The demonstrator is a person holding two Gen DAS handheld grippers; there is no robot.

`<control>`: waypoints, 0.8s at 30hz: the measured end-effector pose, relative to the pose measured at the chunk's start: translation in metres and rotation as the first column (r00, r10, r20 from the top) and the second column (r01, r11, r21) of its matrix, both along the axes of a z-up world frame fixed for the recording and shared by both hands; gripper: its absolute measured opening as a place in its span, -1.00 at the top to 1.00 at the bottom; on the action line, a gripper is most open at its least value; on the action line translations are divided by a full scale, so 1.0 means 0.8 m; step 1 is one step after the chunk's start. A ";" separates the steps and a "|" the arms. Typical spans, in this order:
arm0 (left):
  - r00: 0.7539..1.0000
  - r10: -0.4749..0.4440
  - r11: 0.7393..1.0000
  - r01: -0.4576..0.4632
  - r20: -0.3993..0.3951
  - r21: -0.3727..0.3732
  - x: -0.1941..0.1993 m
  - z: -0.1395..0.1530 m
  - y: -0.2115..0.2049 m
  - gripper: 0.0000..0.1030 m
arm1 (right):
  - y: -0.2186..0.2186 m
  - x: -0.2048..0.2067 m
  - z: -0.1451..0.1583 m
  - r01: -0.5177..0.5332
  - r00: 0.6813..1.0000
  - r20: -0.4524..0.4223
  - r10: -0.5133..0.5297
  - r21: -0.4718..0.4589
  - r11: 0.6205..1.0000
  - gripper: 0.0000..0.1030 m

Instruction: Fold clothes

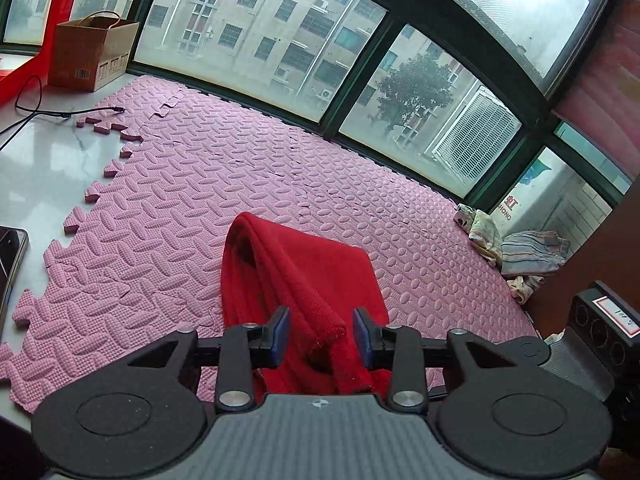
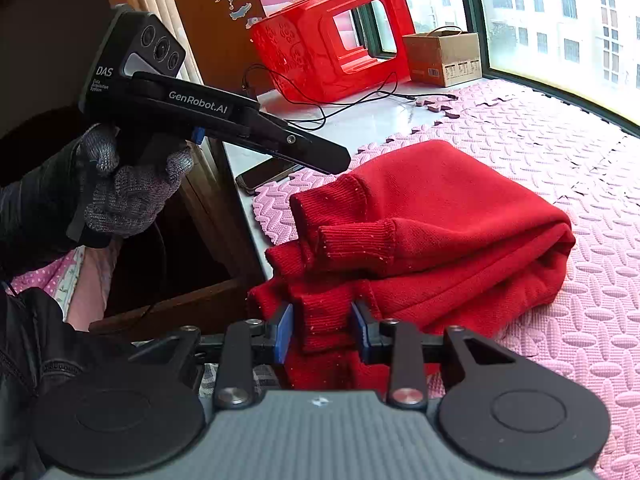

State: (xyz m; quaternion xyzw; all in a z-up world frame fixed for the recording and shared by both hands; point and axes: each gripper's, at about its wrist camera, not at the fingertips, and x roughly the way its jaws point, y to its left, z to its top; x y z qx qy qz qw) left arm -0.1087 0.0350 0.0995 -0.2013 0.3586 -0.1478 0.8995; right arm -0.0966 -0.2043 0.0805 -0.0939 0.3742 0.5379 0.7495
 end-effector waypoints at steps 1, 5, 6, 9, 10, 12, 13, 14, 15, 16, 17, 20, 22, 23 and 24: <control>1.000 -0.003 1.000 0.003 0.003 -0.002 -0.001 0.000 0.000 0.27 | -0.004 0.004 0.006 0.026 1.000 -0.013 -0.026 0.027 0.999 0.36; 1.000 -0.012 1.000 0.012 0.017 -0.015 -0.006 0.005 -0.002 0.27 | -0.017 0.026 0.024 0.140 0.987 -0.092 -0.130 0.112 0.984 0.24; 1.000 -0.012 1.000 0.012 0.020 -0.013 -0.006 0.006 -0.003 0.27 | -0.019 0.034 0.025 0.173 0.980 -0.119 -0.158 0.124 0.977 0.21; 1.000 -0.015 1.000 0.015 0.008 -0.009 -0.004 0.003 -0.005 0.31 | -0.017 0.067 0.012 0.299 0.930 -0.251 -0.267 0.096 0.950 0.15; 1.000 -0.016 1.000 0.016 0.003 -0.008 -0.003 0.001 -0.006 0.31 | -0.018 0.075 0.006 0.325 0.913 -0.290 -0.286 0.094 0.941 0.15; 1.000 -0.019 1.000 0.019 -0.001 -0.014 -0.004 -0.001 -0.005 0.40 | -0.019 0.086 -0.007 0.366 0.874 -0.372 -0.311 0.083 0.927 0.15; 1.000 -0.023 1.000 0.023 -0.002 -0.018 -0.005 -0.002 -0.005 0.52 | -0.018 0.089 -0.012 0.373 0.862 -0.400 -0.311 0.084 0.924 0.15; 1.000 -0.027 0.999 0.027 -0.003 -0.023 -0.005 -0.003 -0.005 0.58 | -0.017 0.092 -0.016 0.380 0.849 -0.428 -0.311 0.084 0.921 0.14; 1.000 -0.031 0.999 0.031 -0.004 -0.027 -0.006 -0.003 -0.004 0.67 | -0.016 0.095 -0.021 0.387 0.835 -0.454 -0.311 0.082 0.918 0.14; 0.999 -0.035 0.999 0.035 -0.004 -0.031 -0.007 -0.004 -0.004 0.73 | -0.016 0.096 -0.023 0.396 0.822 -0.471 -0.321 0.067 0.916 0.11; 0.999 -0.036 0.999 0.036 -0.006 -0.034 -0.007 -0.005 -0.004 0.76 | -0.014 0.097 -0.026 0.408 0.807 -0.489 -0.331 0.056 0.911 0.10; 0.999 -0.039 0.998 0.039 0.003 -0.049 -0.007 -0.004 -0.003 0.84 | -0.013 0.101 -0.037 0.435 0.755 -0.557 -0.345 0.034 0.900 0.10; 0.999 -0.042 0.998 0.042 0.007 -0.052 -0.007 -0.004 -0.003 0.86 | -0.014 0.104 -0.043 0.462 0.719 -0.598 -0.355 0.030 0.886 0.11; 0.999 -0.043 0.998 0.043 0.005 -0.051 -0.007 -0.004 -0.004 0.86 | -0.014 0.105 -0.046 0.477 0.703 -0.611 -0.365 0.025 0.879 0.14; 0.999 -0.043 0.998 0.043 0.003 -0.049 -0.007 -0.005 -0.004 0.86 | -0.014 0.106 -0.048 0.484 0.696 -0.615 -0.370 0.022 0.875 0.15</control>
